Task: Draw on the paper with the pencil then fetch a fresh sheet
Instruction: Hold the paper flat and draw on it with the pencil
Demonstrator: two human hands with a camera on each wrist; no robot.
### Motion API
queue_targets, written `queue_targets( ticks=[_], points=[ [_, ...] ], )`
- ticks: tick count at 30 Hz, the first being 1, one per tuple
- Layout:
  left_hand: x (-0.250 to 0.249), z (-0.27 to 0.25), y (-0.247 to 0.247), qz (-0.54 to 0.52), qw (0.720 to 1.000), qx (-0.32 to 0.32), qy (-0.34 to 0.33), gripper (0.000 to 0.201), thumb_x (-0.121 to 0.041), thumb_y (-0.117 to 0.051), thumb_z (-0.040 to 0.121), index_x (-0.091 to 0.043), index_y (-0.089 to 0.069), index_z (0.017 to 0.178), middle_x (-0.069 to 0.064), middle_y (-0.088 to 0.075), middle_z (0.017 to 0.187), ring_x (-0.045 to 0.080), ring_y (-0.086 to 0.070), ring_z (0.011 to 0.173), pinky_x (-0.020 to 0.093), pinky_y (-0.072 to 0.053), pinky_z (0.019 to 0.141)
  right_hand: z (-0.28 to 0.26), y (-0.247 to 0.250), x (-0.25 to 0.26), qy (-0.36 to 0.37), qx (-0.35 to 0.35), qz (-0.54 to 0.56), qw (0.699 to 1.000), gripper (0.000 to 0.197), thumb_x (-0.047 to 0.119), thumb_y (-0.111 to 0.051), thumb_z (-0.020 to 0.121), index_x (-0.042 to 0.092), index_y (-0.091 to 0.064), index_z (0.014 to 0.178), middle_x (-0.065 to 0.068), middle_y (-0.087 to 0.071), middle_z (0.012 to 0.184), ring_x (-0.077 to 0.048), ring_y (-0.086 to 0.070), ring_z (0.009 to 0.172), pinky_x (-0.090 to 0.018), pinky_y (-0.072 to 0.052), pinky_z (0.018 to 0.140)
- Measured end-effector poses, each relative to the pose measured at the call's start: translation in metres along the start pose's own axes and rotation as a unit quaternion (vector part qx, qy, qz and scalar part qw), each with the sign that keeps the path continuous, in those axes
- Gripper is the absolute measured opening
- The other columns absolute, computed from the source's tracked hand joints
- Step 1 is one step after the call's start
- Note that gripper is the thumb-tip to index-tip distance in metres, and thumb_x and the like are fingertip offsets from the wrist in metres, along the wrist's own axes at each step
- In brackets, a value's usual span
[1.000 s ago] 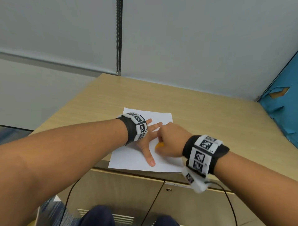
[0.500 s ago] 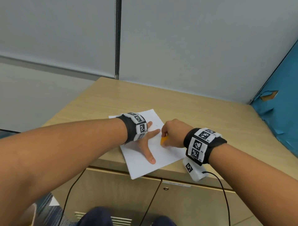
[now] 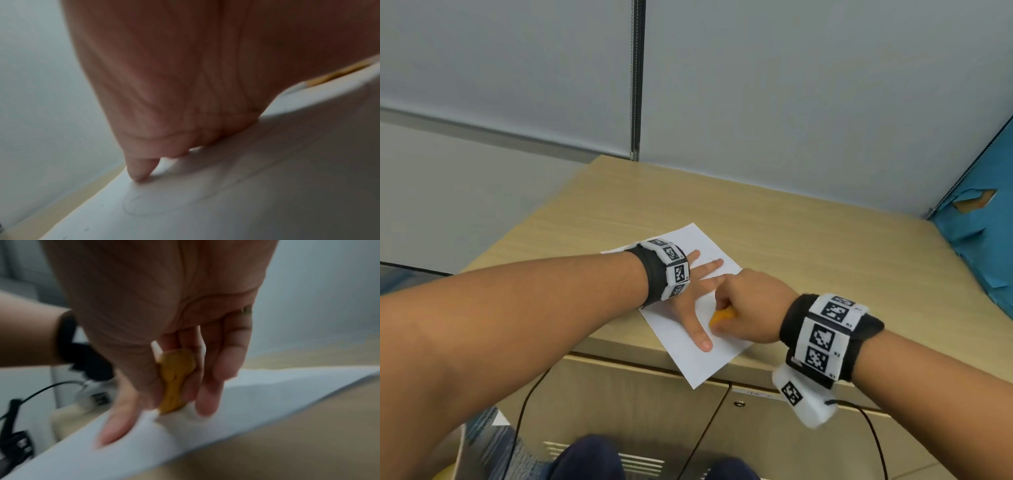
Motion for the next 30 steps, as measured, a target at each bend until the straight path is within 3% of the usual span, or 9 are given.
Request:
queue_targets(
  ticks=[3, 7, 9, 12, 16, 20, 23, 27, 30],
  points=[
    [-0.001, 0.002, -0.002, -0.006, 1.000, 0.005, 0.002, 0.151, -0.105, -0.044, 0.023, -0.052, 0.033, 0.141, -0.011, 0.038, 0.157, 0.041, 0.030, 0.145, 0.070, 0.004, 0.114, 0.009, 0.017, -0.041, -0.074, -0.040, -0.001, 0.996, 0.027, 0.039, -0.066, 0.087, 0.015, -0.072, 0.097, -0.006, -0.067, 0.094, -0.028, -0.065, 0.086, -0.033, -0.054, 0.071],
    [0.001, -0.001, 0.000, -0.001, 1.000, 0.002, 0.009, 0.148, -0.104, -0.049, 0.029, -0.052, 0.026, 0.145, -0.012, 0.039, 0.157, 0.037, 0.031, 0.146, 0.068, 0.003, 0.116, 0.002, 0.002, 0.008, -0.014, -0.024, 0.004, 1.000, 0.025, 0.029, -0.064, 0.088, 0.024, -0.051, 0.068, 0.004, -0.051, 0.070, -0.021, -0.053, 0.066, -0.026, -0.038, 0.056],
    [0.001, -0.003, 0.001, -0.004, 1.000, -0.001, 0.010, 0.147, -0.104, -0.052, 0.031, -0.052, 0.021, 0.148, -0.012, 0.038, 0.157, 0.036, 0.030, 0.146, 0.066, 0.002, 0.117, -0.001, -0.003, 0.018, 0.007, -0.007, 0.019, 1.000, 0.022, 0.035, -0.067, 0.086, 0.021, -0.058, 0.072, 0.004, -0.061, 0.074, -0.020, -0.059, 0.069, -0.029, -0.047, 0.059],
    [-0.003, -0.002, -0.001, 0.000, 1.000, 0.005, 0.007, 0.158, -0.107, -0.042, 0.015, -0.051, 0.032, 0.142, -0.008, 0.037, 0.158, 0.041, 0.030, 0.145, 0.067, 0.003, 0.115, 0.011, 0.015, -0.027, -0.065, -0.037, 0.015, 0.997, 0.022, 0.036, -0.066, 0.084, 0.016, -0.070, 0.091, -0.003, -0.067, 0.088, -0.024, -0.065, 0.077, -0.032, -0.056, 0.066],
    [-0.001, -0.006, 0.002, -0.001, 1.000, 0.004, 0.015, 0.152, -0.103, -0.052, 0.027, -0.051, 0.029, 0.144, -0.012, 0.039, 0.156, 0.036, 0.030, 0.146, 0.067, 0.002, 0.116, 0.005, 0.005, 0.003, -0.027, -0.041, 0.003, 0.999, 0.028, 0.028, -0.063, 0.088, 0.022, -0.047, 0.065, 0.001, -0.055, 0.072, -0.017, -0.052, 0.061, -0.026, -0.039, 0.052],
    [-0.002, -0.006, 0.000, 0.005, 1.000, 0.006, 0.012, 0.154, -0.105, -0.049, 0.022, -0.052, 0.033, 0.141, -0.011, 0.041, 0.155, 0.039, 0.031, 0.145, 0.068, 0.001, 0.116, 0.006, 0.000, -0.006, -0.024, -0.022, 0.058, 0.998, 0.020, 0.038, -0.070, 0.083, 0.018, -0.071, 0.084, 0.002, -0.069, 0.083, -0.021, -0.066, 0.077, -0.033, -0.057, 0.067],
    [-0.003, -0.005, -0.001, -0.016, 1.000, 0.005, 0.024, 0.156, -0.106, -0.047, 0.020, -0.050, 0.035, 0.141, -0.009, 0.039, 0.157, 0.041, 0.029, 0.146, 0.069, 0.002, 0.115, 0.016, 0.007, -0.041, -0.078, -0.046, 0.062, 0.994, 0.019, 0.037, -0.071, 0.082, 0.018, -0.070, 0.086, 0.002, -0.064, 0.083, -0.023, -0.065, 0.080, -0.030, -0.052, 0.063],
    [-0.005, -0.013, 0.000, -0.036, 0.998, 0.007, 0.051, 0.148, -0.105, -0.047, 0.031, -0.050, 0.033, 0.143, -0.005, 0.036, 0.159, 0.044, 0.025, 0.146, 0.070, 0.000, 0.115, 0.023, 0.005, -0.037, -0.076, -0.033, 0.018, 0.996, 0.022, 0.035, -0.072, 0.084, 0.014, -0.072, 0.093, -0.004, -0.068, 0.090, -0.024, -0.066, 0.080, -0.032, -0.057, 0.069],
    [-0.011, -0.023, -0.001, -0.036, 0.997, 0.017, 0.072, 0.133, -0.098, -0.050, 0.056, -0.042, 0.026, 0.150, 0.011, 0.031, 0.161, 0.052, 0.002, 0.148, 0.064, -0.011, 0.116, 0.026, 0.012, -0.045, -0.082, -0.042, -0.014, 0.996, 0.026, 0.034, -0.072, 0.087, 0.017, -0.074, 0.106, -0.005, -0.070, 0.104, -0.029, -0.069, 0.091, -0.038, -0.061, 0.080]
  ],
)
Point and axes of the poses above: each hand's wrist, its own z-axis towards the middle knuckle, its own y-axis out of the back of the hand, x = y × z, the point moved 9 cm from there along z, towards the middle knuckle
